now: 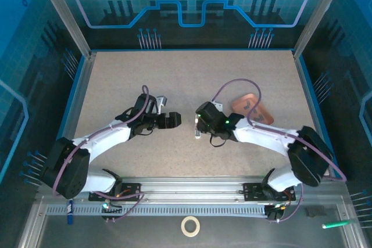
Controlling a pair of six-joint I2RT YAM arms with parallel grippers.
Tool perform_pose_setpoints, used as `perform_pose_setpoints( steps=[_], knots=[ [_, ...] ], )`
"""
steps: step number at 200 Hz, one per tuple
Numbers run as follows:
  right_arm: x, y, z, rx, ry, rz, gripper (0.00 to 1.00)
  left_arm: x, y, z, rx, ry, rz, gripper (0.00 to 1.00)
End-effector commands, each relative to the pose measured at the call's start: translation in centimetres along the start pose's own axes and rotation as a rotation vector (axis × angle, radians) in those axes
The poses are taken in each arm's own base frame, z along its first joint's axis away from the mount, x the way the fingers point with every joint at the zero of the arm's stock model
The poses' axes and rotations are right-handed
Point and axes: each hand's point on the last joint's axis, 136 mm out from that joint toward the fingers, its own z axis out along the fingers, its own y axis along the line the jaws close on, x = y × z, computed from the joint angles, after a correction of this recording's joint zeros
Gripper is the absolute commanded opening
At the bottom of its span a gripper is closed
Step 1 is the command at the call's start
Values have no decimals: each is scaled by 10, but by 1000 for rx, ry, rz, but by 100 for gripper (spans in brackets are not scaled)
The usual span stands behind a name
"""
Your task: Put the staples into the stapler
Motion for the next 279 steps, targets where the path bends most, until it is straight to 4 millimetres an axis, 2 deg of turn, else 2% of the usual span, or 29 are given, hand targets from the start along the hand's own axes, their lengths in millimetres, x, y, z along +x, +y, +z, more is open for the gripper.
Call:
perform_pose_setpoints(
  steps=[1,17,53,107,136,155,186,214,279],
  knots=[
    [-2,-9,-10,-18,-47,-4,37,-20,-30,3,103,-10,54,93],
    [-3,-15,-18,-46,-70,13,38,-32,-39,9,124,-13,76,92],
    [-6,-27,-30,-131,-107,64,40,-46,-56,39,187,44,85,89],
    [-4,-40,-37,-166,-112,81,40,-46,-80,85,287,132,150,82],
    [0,-50,-37,-164,-117,99,40,-42,-91,101,347,157,220,78],
    [2,-55,-38,-166,-121,112,40,-36,-93,106,383,163,312,74],
    [3,-62,-41,-167,-132,125,40,-23,-91,108,419,196,394,73],
    [4,-68,-42,-165,-138,134,40,-17,-93,108,456,215,410,72],
    [5,-66,-42,-178,-134,138,40,-4,-97,109,513,242,449,69]
  ],
)
